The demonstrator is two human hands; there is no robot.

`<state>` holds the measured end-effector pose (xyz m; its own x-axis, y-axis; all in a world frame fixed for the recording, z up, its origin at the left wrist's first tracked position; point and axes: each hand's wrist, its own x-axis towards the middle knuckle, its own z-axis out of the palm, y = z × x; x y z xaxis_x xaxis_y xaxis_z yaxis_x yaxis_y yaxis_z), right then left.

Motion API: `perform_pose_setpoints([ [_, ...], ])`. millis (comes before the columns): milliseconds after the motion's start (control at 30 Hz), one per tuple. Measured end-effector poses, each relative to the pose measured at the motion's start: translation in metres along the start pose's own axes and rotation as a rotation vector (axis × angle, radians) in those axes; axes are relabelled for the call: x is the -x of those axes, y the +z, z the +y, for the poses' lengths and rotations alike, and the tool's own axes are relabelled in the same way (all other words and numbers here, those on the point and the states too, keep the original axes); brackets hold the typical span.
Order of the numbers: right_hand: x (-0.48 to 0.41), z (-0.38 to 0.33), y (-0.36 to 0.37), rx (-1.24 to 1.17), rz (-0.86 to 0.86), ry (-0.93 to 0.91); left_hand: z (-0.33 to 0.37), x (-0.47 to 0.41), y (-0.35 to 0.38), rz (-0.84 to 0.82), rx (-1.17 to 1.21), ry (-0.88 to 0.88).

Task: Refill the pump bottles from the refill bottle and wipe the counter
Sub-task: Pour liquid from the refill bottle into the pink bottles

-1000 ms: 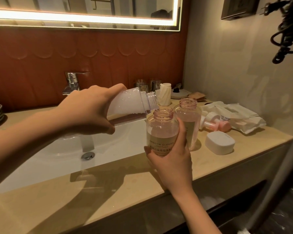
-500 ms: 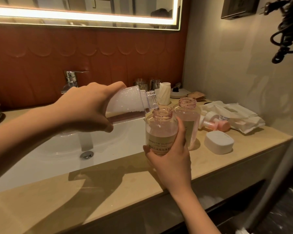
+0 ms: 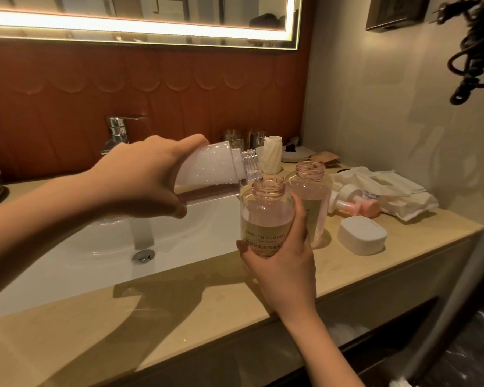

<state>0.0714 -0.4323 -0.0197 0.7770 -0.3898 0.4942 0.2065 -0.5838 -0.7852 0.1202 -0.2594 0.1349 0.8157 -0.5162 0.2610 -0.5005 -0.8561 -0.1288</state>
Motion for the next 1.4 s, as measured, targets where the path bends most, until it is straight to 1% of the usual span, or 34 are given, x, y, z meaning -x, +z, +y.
perform_pose_setpoints([
  [1400, 0.0003, -0.0006, -0.0002, 0.011, 0.007, -0.007, 0.0026, 0.0003, -0.0016, -0.013, 0.001, -0.001],
])
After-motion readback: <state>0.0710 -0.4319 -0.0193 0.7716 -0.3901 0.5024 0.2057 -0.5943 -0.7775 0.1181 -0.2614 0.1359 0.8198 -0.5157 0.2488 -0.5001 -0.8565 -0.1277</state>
